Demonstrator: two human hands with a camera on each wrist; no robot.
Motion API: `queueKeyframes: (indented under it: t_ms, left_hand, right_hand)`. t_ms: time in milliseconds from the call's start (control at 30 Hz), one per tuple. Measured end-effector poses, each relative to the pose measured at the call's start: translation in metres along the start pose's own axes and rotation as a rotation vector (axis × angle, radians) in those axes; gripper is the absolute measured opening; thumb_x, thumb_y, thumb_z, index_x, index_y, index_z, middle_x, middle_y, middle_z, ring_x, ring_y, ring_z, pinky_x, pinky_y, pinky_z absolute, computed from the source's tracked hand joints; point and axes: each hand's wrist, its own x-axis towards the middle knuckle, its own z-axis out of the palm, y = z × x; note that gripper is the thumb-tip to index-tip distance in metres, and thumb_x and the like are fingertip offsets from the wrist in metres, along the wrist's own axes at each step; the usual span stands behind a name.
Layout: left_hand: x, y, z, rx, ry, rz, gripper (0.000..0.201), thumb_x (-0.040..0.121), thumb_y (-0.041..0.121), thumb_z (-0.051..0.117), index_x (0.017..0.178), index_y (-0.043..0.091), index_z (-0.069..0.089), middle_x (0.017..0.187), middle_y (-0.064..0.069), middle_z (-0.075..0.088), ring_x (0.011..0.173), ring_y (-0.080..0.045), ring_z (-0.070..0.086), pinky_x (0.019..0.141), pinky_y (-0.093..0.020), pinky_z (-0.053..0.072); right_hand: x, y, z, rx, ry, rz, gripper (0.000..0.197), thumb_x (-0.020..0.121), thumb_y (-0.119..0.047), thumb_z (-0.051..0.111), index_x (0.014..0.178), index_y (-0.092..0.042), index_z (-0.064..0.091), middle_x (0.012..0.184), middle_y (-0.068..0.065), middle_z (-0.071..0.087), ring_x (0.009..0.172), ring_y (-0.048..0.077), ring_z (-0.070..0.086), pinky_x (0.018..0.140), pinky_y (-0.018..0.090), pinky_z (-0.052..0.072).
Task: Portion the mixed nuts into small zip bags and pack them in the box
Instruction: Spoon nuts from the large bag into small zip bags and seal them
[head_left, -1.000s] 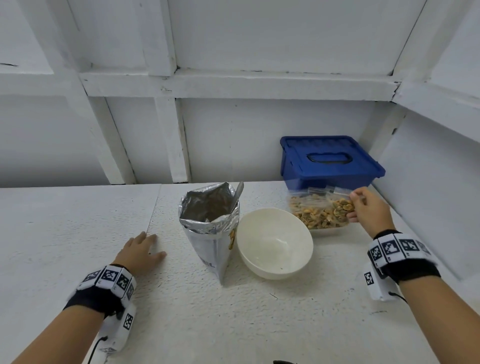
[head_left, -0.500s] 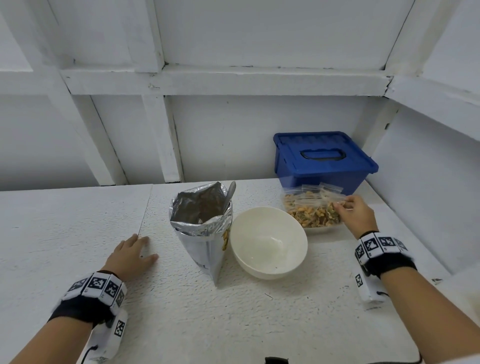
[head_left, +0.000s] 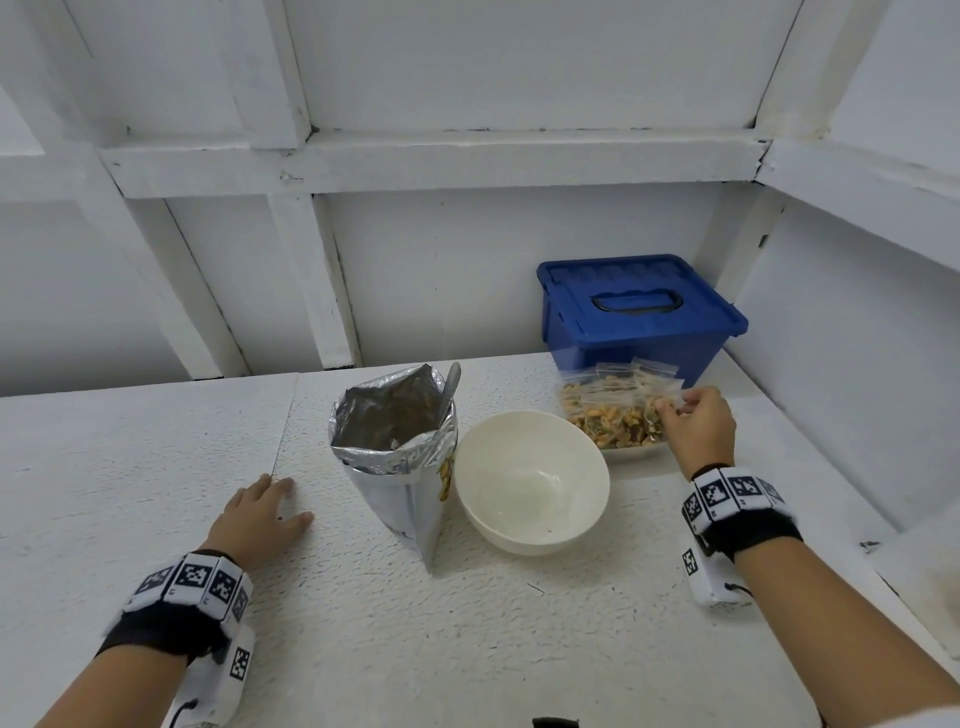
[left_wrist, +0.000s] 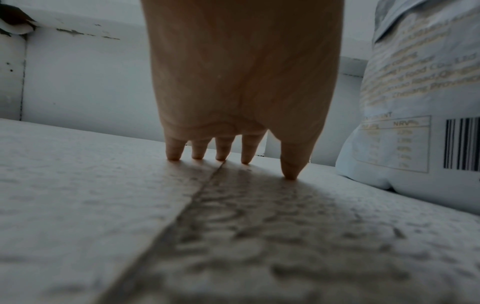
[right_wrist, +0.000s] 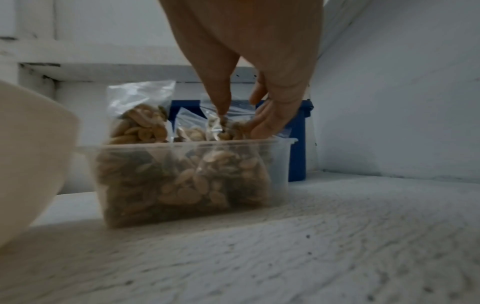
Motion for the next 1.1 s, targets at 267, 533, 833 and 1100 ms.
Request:
queueKeyframes:
  t_ms: [267,533,833,1100]
  left_hand:
    - [-0.004,0.005,-0.003,0.014,-0.01,-0.004,0.066,0.09,0.044,0.051,0.145,0.018,0.025,0.156,-0.01,0.012,0.143,-0.03,0.012,0.116,-0.041,0.016]
    - [-0.008,0.006,-0.005,0.013,-0.01,0.006,0.064,0.092,0.042,0.049,0.146,0.018,0.024,0.156,-0.009,0.012,0.143,-0.028,0.011,0.116,-0.042,0.015]
    - [-0.008,0.005,-0.003,0.01,0.005,-0.005,0.064,0.091,0.043,0.05,0.145,0.018,0.025,0.156,-0.009,0.013,0.143,-0.028,0.012,0.116,-0.043,0.015]
    - [-0.008,0.005,-0.003,-0.011,0.0,-0.008,0.06,0.091,0.043,0.051,0.143,0.021,0.031,0.155,-0.01,0.017,0.142,-0.029,0.016,0.115,-0.044,0.016]
  right_hand:
    - [-0.056,-0.062,0.002,0.032,-0.253,-0.358,0.015,0.089,-0.017,0.059,0.101,-0.01,0.059,0.091,0.001,0.057,0.081,0.012,0.054,0.066,0.015,0.042]
    - [-0.102,-0.067,0.054,-0.586,-0.98,-0.456,0.064,0.083,-0.043,0.063,0.137,-0.019,0.04,0.133,0.007,0.045,0.118,0.024,0.047,0.1,0.034,0.039]
    - [-0.099,-0.06,0.066,-0.716,-0.959,-0.466,0.031,0.097,-0.023,0.038,0.1,-0.01,0.066,0.104,0.009,0.066,0.09,0.024,0.057,0.074,0.028,0.036]
    - [-0.098,-0.065,0.058,-0.502,-0.771,-0.387,0.023,0.093,-0.016,0.048,0.094,-0.004,0.067,0.1,0.01,0.068,0.092,0.023,0.059,0.077,0.025,0.041]
